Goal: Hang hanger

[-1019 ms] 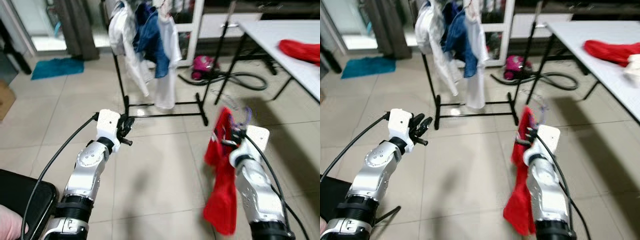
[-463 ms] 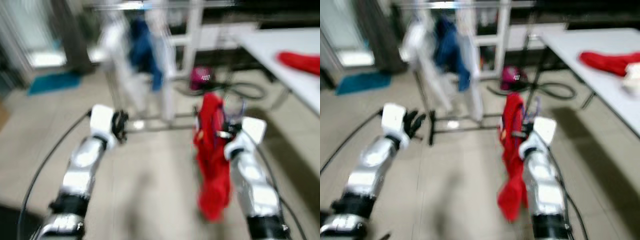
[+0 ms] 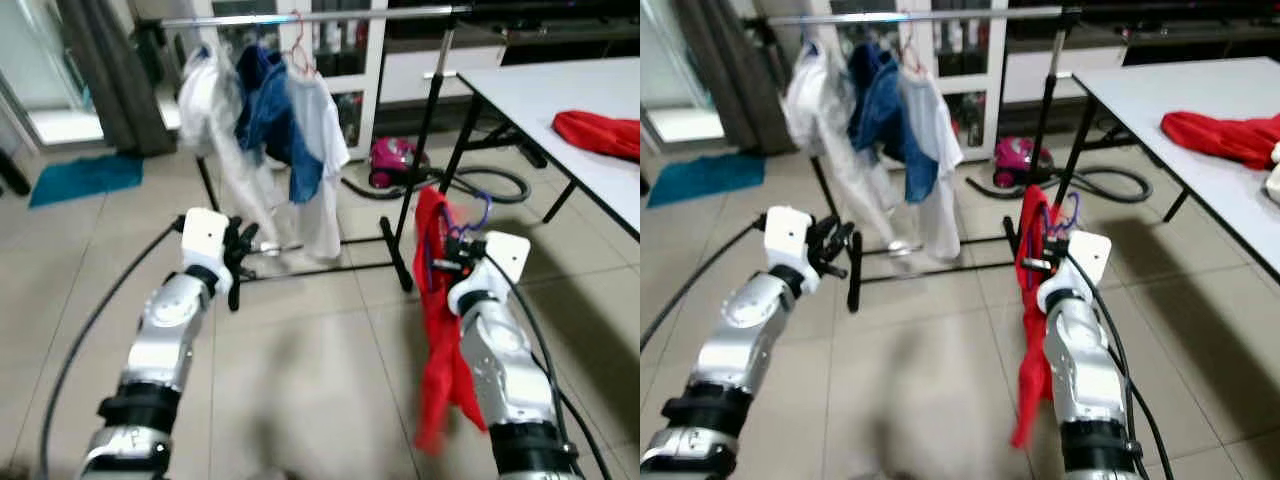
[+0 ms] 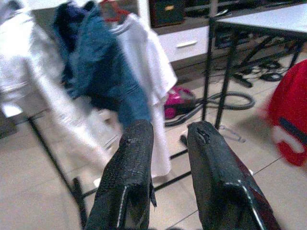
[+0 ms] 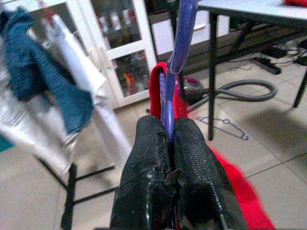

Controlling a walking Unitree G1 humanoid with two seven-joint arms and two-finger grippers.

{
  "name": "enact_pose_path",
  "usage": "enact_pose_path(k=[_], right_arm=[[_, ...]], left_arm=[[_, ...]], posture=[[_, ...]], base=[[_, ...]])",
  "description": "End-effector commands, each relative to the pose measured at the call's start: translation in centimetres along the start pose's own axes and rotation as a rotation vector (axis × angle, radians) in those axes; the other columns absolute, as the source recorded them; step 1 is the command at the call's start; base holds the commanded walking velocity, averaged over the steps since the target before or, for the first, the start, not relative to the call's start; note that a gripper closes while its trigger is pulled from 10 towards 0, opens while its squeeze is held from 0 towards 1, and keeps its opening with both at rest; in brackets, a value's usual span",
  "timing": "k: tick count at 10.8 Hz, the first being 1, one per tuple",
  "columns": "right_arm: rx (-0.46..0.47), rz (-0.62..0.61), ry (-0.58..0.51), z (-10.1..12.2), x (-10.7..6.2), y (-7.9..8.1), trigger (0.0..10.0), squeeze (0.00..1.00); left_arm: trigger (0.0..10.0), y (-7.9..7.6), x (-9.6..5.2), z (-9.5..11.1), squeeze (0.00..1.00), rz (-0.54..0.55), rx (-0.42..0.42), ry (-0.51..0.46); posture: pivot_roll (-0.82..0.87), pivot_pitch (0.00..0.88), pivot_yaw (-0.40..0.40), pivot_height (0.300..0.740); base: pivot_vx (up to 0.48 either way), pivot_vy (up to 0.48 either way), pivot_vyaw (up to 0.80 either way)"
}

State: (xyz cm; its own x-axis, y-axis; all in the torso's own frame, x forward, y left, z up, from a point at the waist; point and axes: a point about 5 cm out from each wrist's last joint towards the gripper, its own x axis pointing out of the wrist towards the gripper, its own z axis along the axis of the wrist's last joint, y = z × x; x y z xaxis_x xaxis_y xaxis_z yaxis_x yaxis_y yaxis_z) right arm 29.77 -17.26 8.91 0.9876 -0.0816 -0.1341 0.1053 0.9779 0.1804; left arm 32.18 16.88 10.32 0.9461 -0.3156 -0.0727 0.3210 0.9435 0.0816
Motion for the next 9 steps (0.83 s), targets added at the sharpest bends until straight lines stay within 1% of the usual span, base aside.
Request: enact_pose_path(k=[1, 7, 9], right_arm=[[-0.01, -0.016, -0.033, 0.65, 0.05, -0.75, 10.0, 0.0], [-0.033, 0.005, -0.051, 0.99, 0.31, -0.52, 10.0, 0.0], [-0.026, 0.012, -0.053, 1.02, 0.32, -0.37, 10.0, 0.0]], left_arm=[[10.0, -0.63, 0.49, 0.57, 0.0, -0.019, 0.003, -0.02], [10.0, -0.88, 0.52, 0.52, 0.0, -0.018, -0.008, -0.026], [10.0, -0.95, 0.52, 0.49, 0.0, -0.02, -0.009, -0.026]], posture=[[0.02, 0.0, 0.037, 0.74], [0.02, 0.0, 0.028, 0.74], [0.02, 0.0, 0.026, 0.74]], base=[[0.45, 0.0, 0.0], [0.449, 0.0, 0.0], [0.448, 0.0, 0.0]])
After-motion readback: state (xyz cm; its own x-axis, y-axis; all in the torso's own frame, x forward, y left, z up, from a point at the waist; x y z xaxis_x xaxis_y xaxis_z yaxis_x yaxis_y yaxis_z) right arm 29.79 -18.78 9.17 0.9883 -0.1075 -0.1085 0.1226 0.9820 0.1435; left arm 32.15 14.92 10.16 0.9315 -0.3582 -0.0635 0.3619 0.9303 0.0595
